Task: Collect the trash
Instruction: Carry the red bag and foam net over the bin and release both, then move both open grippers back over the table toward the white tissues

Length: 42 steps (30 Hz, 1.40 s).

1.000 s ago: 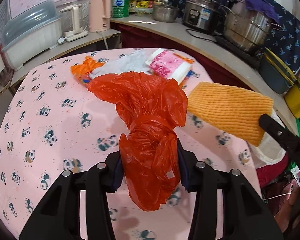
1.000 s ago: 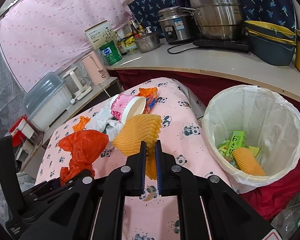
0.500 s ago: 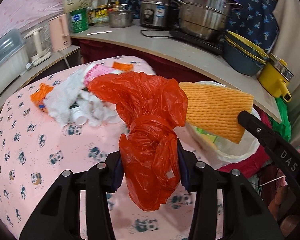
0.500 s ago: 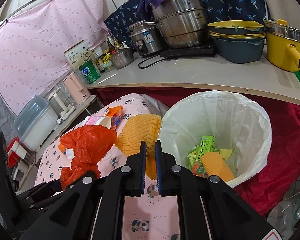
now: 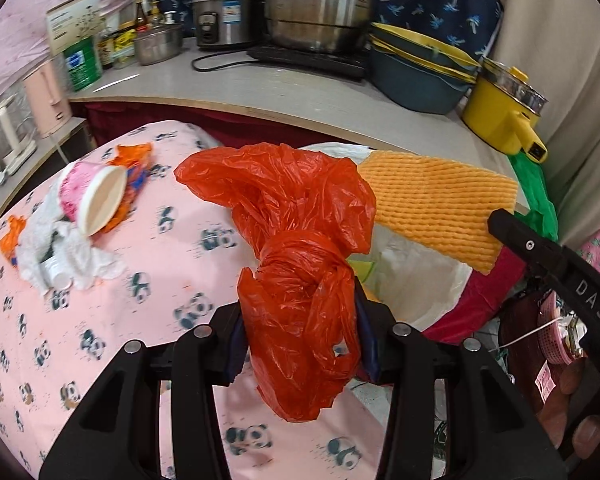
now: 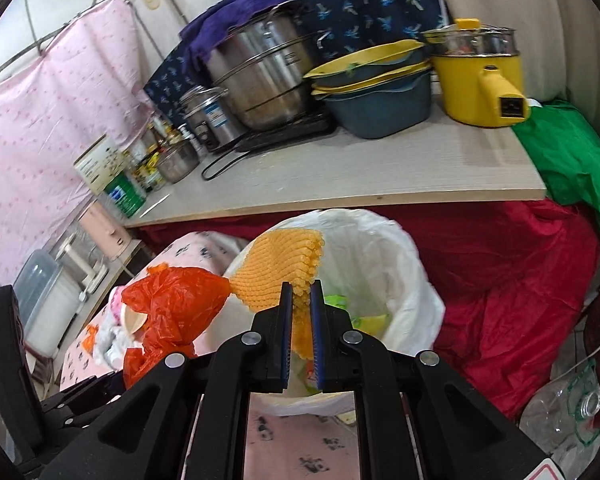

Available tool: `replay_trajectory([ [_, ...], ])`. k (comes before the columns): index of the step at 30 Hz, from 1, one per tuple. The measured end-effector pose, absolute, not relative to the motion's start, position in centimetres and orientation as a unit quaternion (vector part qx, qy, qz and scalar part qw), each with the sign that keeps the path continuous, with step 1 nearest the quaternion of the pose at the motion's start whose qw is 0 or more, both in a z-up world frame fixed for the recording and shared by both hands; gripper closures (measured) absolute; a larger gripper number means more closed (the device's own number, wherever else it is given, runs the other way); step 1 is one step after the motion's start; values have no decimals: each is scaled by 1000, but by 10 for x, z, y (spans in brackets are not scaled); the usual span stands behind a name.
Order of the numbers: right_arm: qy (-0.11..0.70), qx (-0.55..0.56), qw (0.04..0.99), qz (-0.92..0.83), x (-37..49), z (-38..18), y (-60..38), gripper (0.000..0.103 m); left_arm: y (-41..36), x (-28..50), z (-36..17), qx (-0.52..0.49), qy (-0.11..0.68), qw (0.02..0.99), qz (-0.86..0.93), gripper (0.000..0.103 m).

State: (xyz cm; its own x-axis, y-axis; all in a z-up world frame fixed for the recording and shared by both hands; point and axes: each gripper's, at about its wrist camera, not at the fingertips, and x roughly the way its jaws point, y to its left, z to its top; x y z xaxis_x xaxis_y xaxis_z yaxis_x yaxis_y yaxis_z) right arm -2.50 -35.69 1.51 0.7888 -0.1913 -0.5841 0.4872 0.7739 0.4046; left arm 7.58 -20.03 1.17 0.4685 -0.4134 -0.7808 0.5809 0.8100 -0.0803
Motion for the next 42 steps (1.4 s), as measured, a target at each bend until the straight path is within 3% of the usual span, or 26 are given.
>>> replay_trajectory([
  [6,262,289,896,-210,-34,9,-378,94,-231,75,2,112,422,844,-311,56],
  [11,265,292,894,-215,-33,4,-384,94,-241,79,3,119,415,850,-302,38],
  [26,286,278,897,-189,-6,-5,-366,93,-204,91,13,97,396,876,-258,37],
  [36,288,259,904,-183,10,2,-349,79,-185,91,18,86,388,885,-241,35],
  [42,290,250,908,-171,13,7,-336,77,-172,92,21,74,388,889,-232,33],
])
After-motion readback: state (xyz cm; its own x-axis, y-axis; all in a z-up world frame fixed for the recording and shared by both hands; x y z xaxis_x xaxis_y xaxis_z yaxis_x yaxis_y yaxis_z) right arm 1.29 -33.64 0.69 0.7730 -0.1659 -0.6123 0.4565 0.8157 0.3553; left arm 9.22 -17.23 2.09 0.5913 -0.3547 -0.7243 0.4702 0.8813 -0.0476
